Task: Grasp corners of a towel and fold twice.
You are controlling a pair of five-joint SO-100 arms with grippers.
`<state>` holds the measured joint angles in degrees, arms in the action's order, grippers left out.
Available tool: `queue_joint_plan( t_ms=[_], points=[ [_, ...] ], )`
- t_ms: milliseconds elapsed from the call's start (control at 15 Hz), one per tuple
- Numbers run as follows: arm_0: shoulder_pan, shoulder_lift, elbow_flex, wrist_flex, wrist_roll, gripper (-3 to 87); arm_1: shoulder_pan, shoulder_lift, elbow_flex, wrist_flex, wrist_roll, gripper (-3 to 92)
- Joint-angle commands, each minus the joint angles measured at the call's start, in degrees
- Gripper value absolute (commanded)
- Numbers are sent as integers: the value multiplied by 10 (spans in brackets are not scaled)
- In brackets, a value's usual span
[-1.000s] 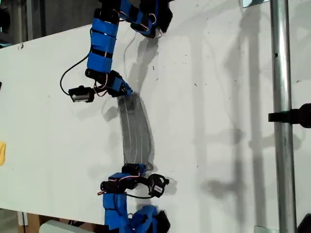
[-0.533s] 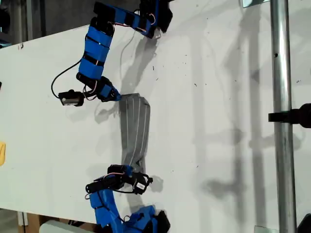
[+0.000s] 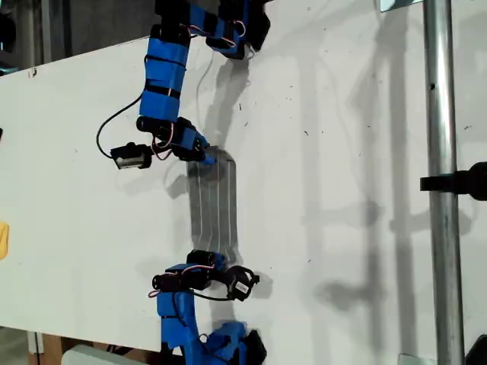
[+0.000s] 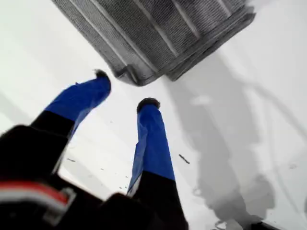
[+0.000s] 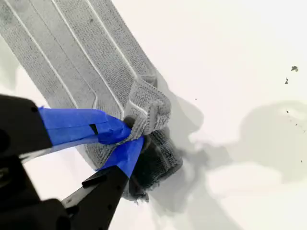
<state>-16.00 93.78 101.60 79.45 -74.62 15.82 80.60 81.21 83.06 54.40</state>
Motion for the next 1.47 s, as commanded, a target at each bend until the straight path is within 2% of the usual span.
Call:
queue_joint_plan(
  t_ms=[0, 133, 400, 467, 600, 667, 800, 1000, 1200, 1400],
  points=[
    [11, 19, 5, -11, -8, -26, -40, 21, 7, -5, 76, 252],
    [9, 20, 11, -11, -8, -26, -52, -34, 12, -23, 107, 268],
    [10, 24, 25, -11, -10, -26, -29, -134, 14, -96, 98, 248],
    [10, 26, 28, -11, -10, -26, -22, -147, 13, -108, 91, 200],
    [6, 32, 34, -16, -9, -26, -8, -164, 11, -113, 78, 13],
    [5, 32, 36, -16, -8, -26, -6, -164, 13, -114, 71, -2],
    [4, 39, 41, -16, -7, -26, -14, -137, 11, -107, 53, -2],
    [-4, 62, 53, -14, -3, -26, -3, -51, -2, -49, 25, -2],
    [-39, 73, 57, -13, 30, -26, 61, -9, -11, -36, -37, -2],
    [-94, 68, 57, -24, 80, -26, 127, -32, -32, -71, -101, -2]
  ],
)
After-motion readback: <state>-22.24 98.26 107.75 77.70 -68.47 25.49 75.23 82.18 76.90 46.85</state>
